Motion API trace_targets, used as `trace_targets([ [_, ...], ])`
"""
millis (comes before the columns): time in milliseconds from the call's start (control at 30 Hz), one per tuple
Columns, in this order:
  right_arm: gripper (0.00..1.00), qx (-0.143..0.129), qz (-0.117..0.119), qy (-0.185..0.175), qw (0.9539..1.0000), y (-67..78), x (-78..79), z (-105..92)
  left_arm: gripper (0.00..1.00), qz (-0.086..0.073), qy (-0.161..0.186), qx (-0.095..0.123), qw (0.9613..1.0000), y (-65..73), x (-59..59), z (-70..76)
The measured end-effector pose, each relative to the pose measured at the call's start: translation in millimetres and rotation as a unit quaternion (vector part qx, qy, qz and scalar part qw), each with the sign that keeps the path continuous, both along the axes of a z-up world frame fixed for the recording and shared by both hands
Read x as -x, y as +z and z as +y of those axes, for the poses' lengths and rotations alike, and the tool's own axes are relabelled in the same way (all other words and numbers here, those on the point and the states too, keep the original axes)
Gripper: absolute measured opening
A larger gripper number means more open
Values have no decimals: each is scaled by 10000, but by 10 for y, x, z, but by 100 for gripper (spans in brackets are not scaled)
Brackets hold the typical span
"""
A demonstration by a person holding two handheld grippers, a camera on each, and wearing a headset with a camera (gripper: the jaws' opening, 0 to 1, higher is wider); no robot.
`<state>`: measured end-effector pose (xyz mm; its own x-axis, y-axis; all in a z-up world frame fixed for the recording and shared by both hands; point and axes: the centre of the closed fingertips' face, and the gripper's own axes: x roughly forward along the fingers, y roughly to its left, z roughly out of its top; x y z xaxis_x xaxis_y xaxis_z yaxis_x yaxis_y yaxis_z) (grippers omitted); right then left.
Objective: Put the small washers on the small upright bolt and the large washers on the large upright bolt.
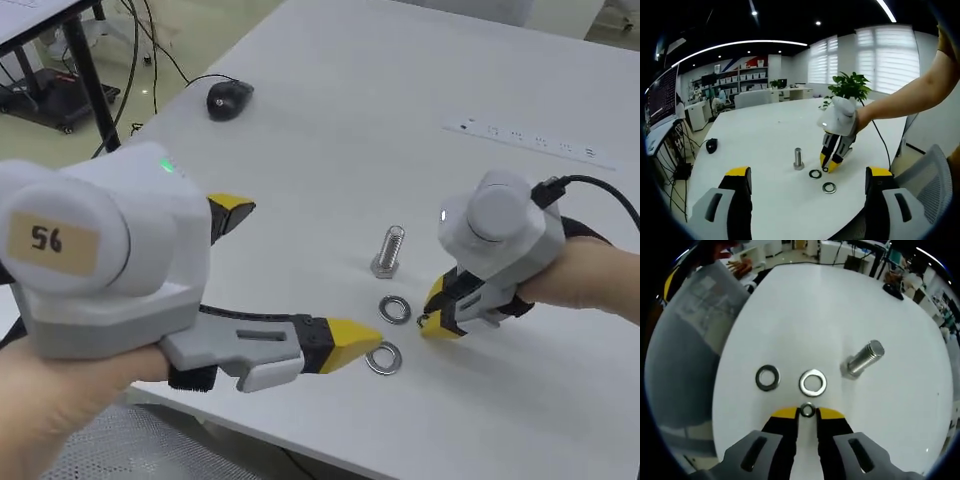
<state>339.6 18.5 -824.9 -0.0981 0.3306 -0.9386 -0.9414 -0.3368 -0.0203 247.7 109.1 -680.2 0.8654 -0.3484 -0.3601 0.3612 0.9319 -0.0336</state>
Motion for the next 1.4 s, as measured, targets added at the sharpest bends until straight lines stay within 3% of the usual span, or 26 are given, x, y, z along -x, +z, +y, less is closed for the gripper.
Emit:
trace_targets([
  [267,13,-33,1,-42,10000,11,-3,7,95,31,9,-31,10000,-10,-2,5],
  [400,12,18,-165,-41,9999,26,-42,-36,94,38,-27,-47,10000,-8,4,-9],
  [433,12,-8,-57,-98,9999,49,-24,-44,94,33,-25,-53,10000,-6,4,-12],
  [467,12,-146,162,-228,9995,104,31,-30,95,19,-30,-73,10000,-1,4,-16],
  [567,12,-129,-21,-149,9998,223,5,-126,95,-12,-35,-79,10000,8,0,-30],
  [833,12,-293,-146,-286,9991,616,-55,-406,95,-36,-82,-123,9999,2,-22,-78],
  [1033,12,-451,-407,-528,9968,933,-298,-568,95,-52,-95,-170,9998,4,-60,-69],
  [1167,12,-455,-490,-552,9962,990,-402,-575,95,-30,-123,-194,9997,-6,-86,-75],
  [1400,12,-405,-484,-539,9966,891,-464,-494,94,-4,-196,-202,9996,-23,-124,-106],
])
